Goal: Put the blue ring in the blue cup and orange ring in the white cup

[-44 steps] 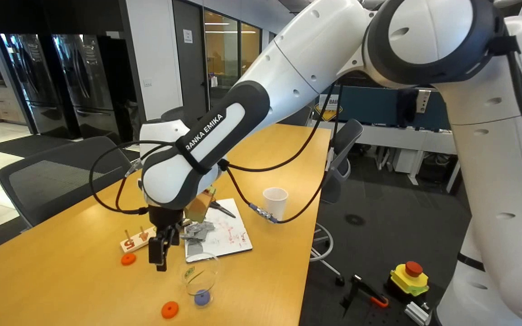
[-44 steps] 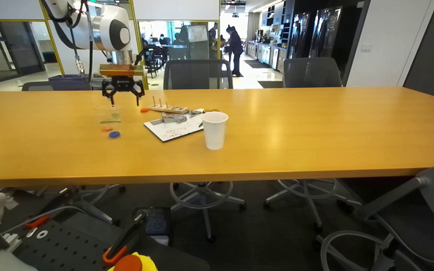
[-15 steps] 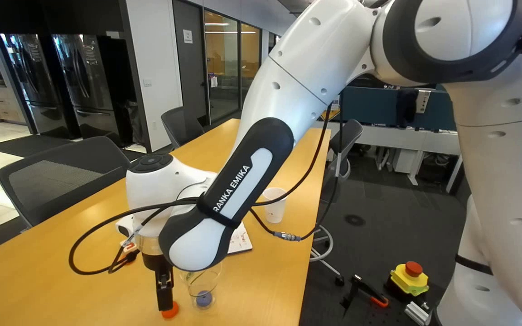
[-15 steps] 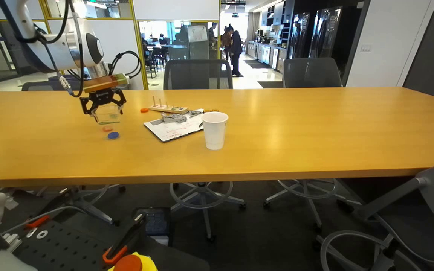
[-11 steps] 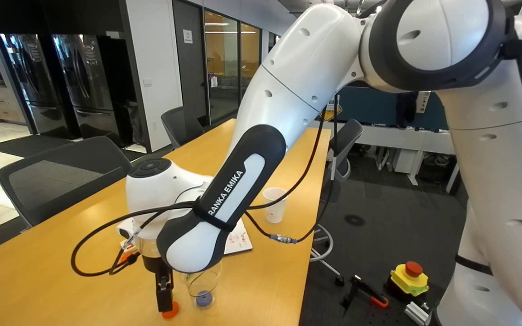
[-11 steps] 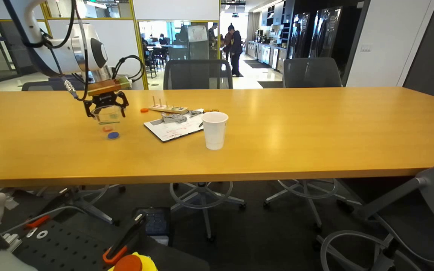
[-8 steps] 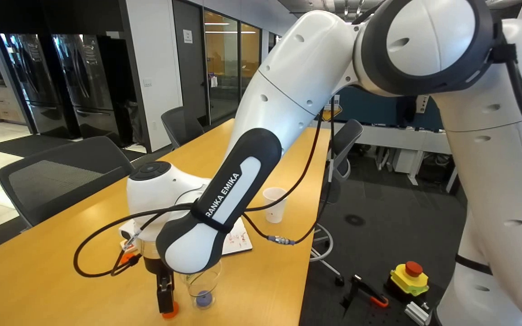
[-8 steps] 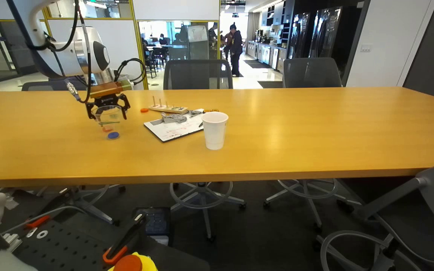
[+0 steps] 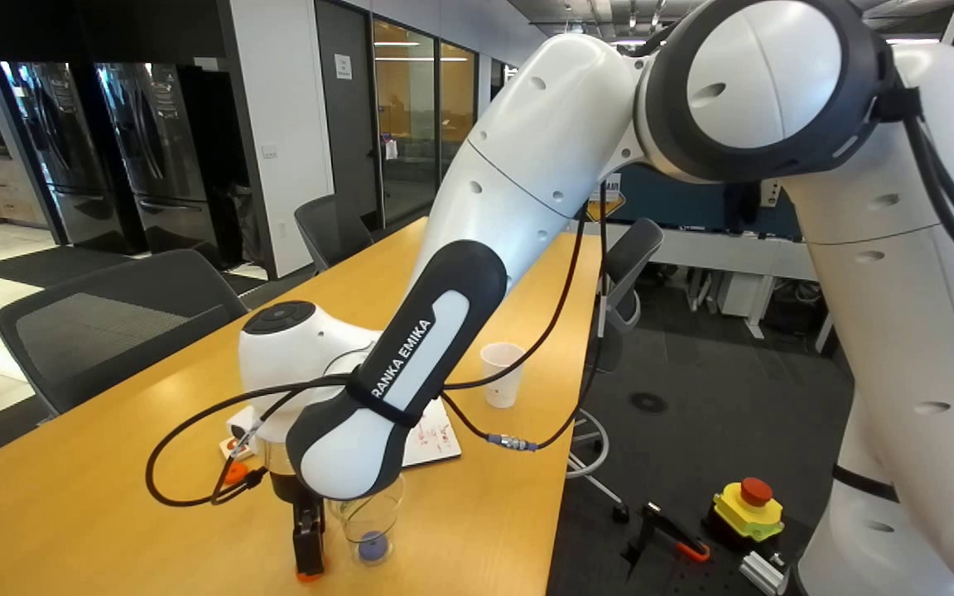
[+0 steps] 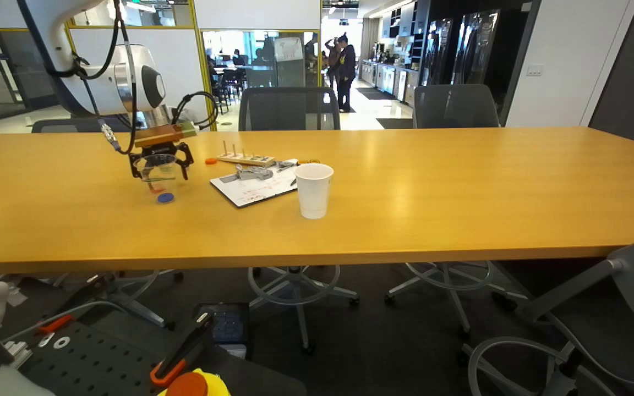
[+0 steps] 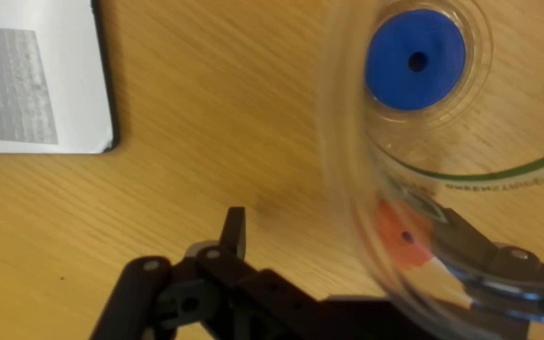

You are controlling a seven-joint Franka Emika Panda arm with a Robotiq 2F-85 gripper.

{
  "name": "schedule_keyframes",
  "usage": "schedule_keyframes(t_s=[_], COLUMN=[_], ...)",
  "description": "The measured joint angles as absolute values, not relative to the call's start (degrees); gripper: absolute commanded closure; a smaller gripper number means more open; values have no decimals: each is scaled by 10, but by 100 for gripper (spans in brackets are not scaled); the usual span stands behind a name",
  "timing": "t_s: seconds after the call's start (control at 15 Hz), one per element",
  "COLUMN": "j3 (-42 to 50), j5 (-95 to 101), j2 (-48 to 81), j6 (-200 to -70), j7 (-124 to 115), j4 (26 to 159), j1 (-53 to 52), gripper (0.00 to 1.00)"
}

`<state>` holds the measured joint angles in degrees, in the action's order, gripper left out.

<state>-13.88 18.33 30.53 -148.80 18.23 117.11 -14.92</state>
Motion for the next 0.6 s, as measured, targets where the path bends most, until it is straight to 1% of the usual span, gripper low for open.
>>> schedule_keyframes(t_s=[0.6], j3=[-145], j5=[179], j2=[305], j6=[-1488], j7=[183], j4=[1173], j1=[-150], gripper=[0])
